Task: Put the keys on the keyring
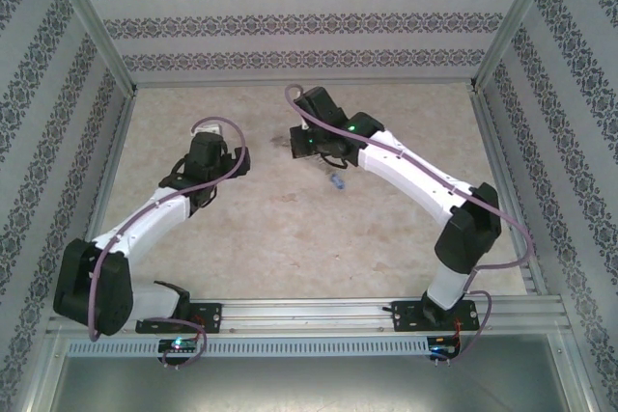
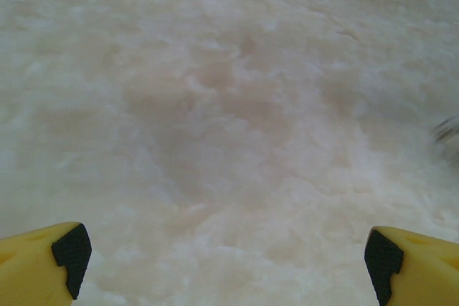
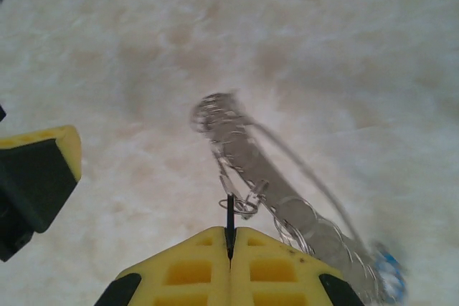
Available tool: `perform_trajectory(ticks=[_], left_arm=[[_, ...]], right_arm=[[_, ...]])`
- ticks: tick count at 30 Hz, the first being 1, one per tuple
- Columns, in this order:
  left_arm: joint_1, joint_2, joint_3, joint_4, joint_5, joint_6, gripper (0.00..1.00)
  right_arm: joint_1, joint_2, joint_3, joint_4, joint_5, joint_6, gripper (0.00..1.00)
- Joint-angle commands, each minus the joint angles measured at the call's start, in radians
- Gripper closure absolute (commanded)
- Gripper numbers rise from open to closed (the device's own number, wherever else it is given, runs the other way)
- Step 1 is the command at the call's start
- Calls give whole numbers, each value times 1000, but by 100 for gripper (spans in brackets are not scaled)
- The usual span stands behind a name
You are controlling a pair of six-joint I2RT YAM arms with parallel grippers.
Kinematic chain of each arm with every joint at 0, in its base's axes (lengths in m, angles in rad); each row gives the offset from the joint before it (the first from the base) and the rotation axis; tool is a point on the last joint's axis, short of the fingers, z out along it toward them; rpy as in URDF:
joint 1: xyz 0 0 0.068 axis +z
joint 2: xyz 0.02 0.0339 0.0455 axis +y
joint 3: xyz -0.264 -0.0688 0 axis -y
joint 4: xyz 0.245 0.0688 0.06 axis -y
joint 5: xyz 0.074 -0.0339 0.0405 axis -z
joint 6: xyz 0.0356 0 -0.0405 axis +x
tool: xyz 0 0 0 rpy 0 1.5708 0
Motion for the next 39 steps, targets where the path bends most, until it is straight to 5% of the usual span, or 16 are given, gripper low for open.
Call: perform_trajectory(ticks=[1,6,17,27,39], left_arm=[[17,-55,-17,-40,-77,-22,1],[26,-126,-41,-87,-163,-30,1],[42,-201,-81,-107,-197,-39,0],[46,-198,-91,-74,-169,-36,1],[45,-102,-91,-14,-87,-11,1]], right_arm=[[37,35,28,105,-128,104,100],[68,118,65,155,-186,160,100],[-39,277,84,189,-340,233,100],[-101,170,-144,232,-405,138,100],[-298,168,-399,401,-469,147,96]])
